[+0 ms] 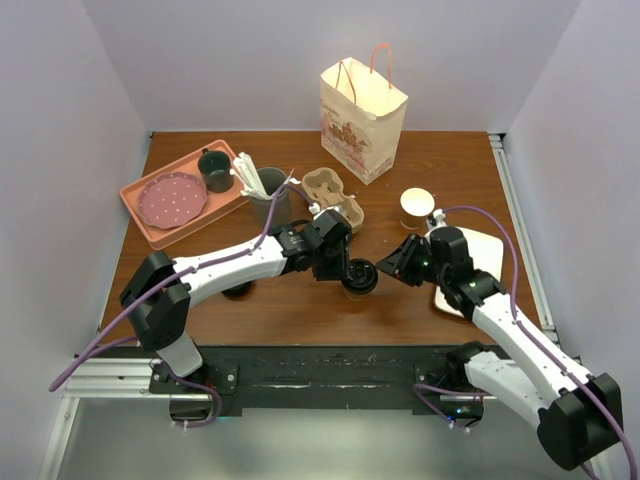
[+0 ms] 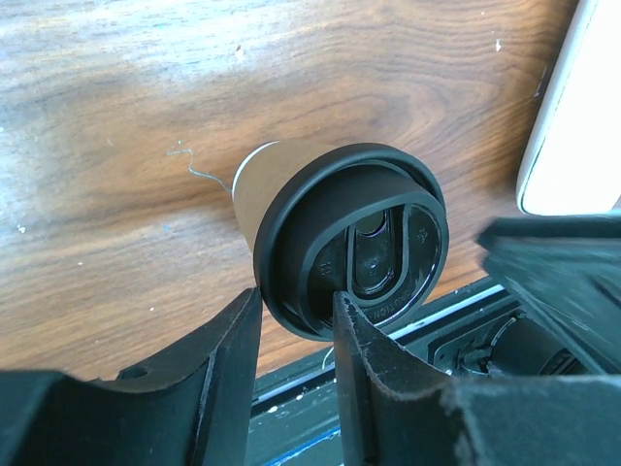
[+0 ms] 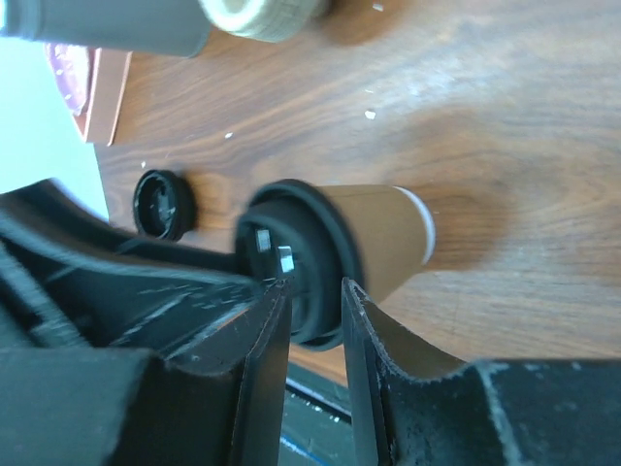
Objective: Pack the takeout coffee
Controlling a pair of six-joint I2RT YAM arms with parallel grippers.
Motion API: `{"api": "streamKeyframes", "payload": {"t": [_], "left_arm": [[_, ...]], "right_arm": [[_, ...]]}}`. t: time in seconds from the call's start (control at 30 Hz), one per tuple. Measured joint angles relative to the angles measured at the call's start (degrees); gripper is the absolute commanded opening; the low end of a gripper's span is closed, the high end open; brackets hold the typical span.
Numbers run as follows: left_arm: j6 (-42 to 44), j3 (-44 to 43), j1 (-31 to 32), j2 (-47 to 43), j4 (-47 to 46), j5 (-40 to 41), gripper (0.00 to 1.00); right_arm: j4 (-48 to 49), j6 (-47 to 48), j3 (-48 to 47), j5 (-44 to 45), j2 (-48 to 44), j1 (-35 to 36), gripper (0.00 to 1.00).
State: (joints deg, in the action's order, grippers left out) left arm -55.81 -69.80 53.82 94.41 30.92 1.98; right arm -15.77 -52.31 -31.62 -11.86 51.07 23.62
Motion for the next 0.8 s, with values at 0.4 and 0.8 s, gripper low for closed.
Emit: {"api": "streamKeyframes", "payload": {"t": [0.4,0.8], "left_arm": [[0.5,-4.1,0.6,1.2,7.5,0.7,0.40],[1.3,-7.0,0.6,3.7,7.8,1.0,0.41]], "right_arm": [[-5.7,0.8,2.2,-2.6,-4.6,0.1,0.28],[-2.9,0.5,4.3,-5.5,-1.5,0.1,0.29]]}}
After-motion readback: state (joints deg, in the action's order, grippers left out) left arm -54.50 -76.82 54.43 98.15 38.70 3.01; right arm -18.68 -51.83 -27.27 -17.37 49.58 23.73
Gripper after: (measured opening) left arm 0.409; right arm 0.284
